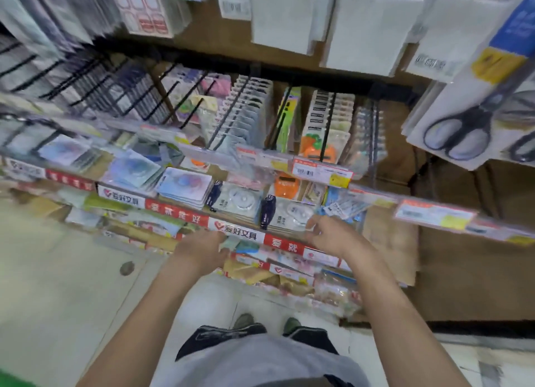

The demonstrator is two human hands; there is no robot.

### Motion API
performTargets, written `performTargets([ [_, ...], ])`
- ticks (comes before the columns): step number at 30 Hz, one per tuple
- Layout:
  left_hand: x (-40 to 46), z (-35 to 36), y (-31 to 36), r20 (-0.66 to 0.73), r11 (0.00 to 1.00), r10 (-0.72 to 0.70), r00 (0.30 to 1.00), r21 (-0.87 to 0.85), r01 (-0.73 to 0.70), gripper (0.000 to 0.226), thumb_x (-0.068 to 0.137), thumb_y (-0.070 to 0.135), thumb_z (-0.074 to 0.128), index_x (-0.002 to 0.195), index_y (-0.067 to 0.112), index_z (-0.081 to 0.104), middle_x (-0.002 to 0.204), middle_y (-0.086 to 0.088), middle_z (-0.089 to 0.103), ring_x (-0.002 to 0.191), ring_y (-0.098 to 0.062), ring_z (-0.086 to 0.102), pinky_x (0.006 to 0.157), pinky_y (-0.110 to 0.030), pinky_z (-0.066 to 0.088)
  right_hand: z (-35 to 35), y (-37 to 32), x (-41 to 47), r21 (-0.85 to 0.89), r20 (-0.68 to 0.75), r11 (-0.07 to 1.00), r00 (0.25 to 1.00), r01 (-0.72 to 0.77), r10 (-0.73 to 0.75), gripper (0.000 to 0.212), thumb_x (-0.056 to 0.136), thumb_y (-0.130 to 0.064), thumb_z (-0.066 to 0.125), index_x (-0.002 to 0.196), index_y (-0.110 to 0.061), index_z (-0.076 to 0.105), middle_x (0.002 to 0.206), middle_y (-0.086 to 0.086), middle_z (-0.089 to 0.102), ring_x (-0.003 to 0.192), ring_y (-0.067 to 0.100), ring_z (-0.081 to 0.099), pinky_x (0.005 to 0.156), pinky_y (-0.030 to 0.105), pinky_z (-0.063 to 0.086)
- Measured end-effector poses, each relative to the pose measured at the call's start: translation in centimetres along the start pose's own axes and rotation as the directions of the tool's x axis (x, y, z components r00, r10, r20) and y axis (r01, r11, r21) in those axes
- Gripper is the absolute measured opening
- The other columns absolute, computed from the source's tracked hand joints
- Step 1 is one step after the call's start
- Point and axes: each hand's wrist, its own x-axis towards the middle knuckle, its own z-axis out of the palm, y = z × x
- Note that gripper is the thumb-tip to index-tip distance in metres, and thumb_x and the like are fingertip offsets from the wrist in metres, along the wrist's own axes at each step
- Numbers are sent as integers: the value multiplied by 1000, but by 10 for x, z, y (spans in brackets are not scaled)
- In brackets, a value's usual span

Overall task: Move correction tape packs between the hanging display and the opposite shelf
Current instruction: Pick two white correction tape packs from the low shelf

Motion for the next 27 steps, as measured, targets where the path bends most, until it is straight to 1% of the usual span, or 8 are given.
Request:
performTargets([
  [8, -11, 24, 5, -9, 985, -164, 986, -61, 163, 41, 103, 41, 47, 137, 19, 53, 138, -8, 57, 126, -27, 54, 95, -33, 45, -7, 27, 11, 11, -6, 995, 995, 99, -99, 31, 98, -45, 54, 119, -23, 61, 115, 4, 66, 100, 24, 62, 86, 37, 50],
  [11, -15, 24, 10, -26, 976, -213, 977, -62, 211, 38, 104, 42, 45, 133, 20, 56, 135, -6, 59, 122, -26, 56, 81, -32, 42, -9, 28, 14, -5, 19, 992, 992, 122, -122, 29, 97, -45, 54, 115, -23, 61, 112, 5, 67, 98, 24, 63, 88, 39, 52],
  [13, -18, 24, 14, -33, 969, -245, 969, -45, 243, 37, 105, 43, 43, 132, 21, 55, 132, -4, 59, 120, -24, 57, 77, -31, 35, -11, 28, 18, -23, 31, 990, 990, 136, -136, 26, 97, -43, 55, 112, -23, 61, 111, 5, 67, 98, 24, 63, 88, 39, 53],
  [17, -17, 27, 21, -18, 966, -257, 966, -33, 257, 36, 105, 41, 40, 130, 20, 55, 127, -2, 61, 119, -22, 57, 80, -32, 33, -15, 30, 33, -39, 55, 989, 989, 143, -140, 21, 96, -42, 57, 106, -23, 61, 112, 5, 66, 100, 24, 63, 86, 37, 52],
  [19, -13, 31, 25, -18, 973, -226, 974, -57, 225, 37, 104, 40, 42, 129, 18, 56, 125, -3, 63, 118, -24, 57, 85, -34, 42, -16, 28, 41, -34, 25, 990, 991, 133, -133, 24, 97, -42, 55, 109, -23, 62, 107, 3, 67, 98, 25, 64, 81, 34, 51],
  [21, -10, 36, 30, -17, 979, -192, 981, -70, 191, 38, 103, 40, 43, 131, 18, 57, 129, -4, 62, 119, -25, 58, 93, -35, 48, -15, 26, 49, -1, -1, 994, 994, 105, -105, 22, 98, -47, 50, 107, -28, 56, 101, 0, 66, 92, 25, 65, 73, 32, 47],
  [24, -3, 43, 36, -26, 985, -158, 987, -78, 156, 38, 103, 40, 46, 131, 18, 57, 129, -3, 63, 119, -23, 59, 97, -38, 50, -12, 22, 61, 55, 17, 995, 996, 87, -88, 24, 101, -49, 43, 117, -32, 48, 116, 4, 61, 94, 26, 62, 73, 32, 45],
  [27, 1, 46, 43, -39, 989, -124, 991, -88, 120, 39, 102, 40, 47, 133, 17, 55, 130, -4, 63, 120, -25, 58, 98, -39, 49, -11, 13, 70, 94, 35, 987, 990, 130, -133, 36, 106, -32, 45, 140, -19, 46, 142, 8, 48, 109, 25, 54, 72, 25, 37],
])
